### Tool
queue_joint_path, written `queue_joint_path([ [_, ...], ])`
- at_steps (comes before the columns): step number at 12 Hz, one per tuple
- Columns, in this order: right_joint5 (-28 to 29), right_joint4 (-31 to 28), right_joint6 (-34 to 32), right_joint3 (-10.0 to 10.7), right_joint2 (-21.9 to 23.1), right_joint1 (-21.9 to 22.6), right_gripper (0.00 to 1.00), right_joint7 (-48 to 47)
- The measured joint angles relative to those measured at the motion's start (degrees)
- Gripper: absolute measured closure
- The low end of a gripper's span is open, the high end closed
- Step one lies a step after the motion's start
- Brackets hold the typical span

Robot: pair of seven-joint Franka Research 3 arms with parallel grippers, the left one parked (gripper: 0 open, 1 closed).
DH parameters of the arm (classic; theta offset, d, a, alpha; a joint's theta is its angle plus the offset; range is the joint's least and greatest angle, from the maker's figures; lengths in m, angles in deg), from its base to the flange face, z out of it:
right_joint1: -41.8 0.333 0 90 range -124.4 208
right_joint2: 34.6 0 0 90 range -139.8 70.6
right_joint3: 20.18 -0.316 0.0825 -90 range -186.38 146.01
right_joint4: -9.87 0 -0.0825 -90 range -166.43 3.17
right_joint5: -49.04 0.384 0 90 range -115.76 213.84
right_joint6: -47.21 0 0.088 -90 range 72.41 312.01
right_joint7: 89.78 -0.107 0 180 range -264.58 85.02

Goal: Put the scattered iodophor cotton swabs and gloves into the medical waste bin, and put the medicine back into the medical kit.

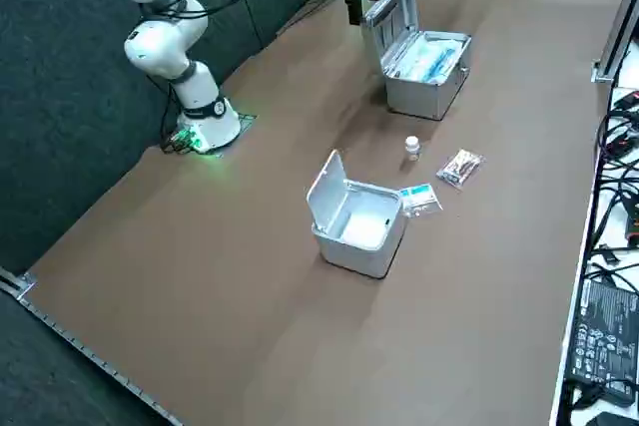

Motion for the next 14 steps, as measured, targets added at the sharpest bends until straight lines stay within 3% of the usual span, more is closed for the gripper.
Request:
queue_joint_path([
  [8,0.02,0.77,1.16,0.01,-1.72,-0.04,0.0,-0.32],
  [14,0.02,3.26,18.61,0.29,-16.61,-1.89,0.0,-1.53],
])
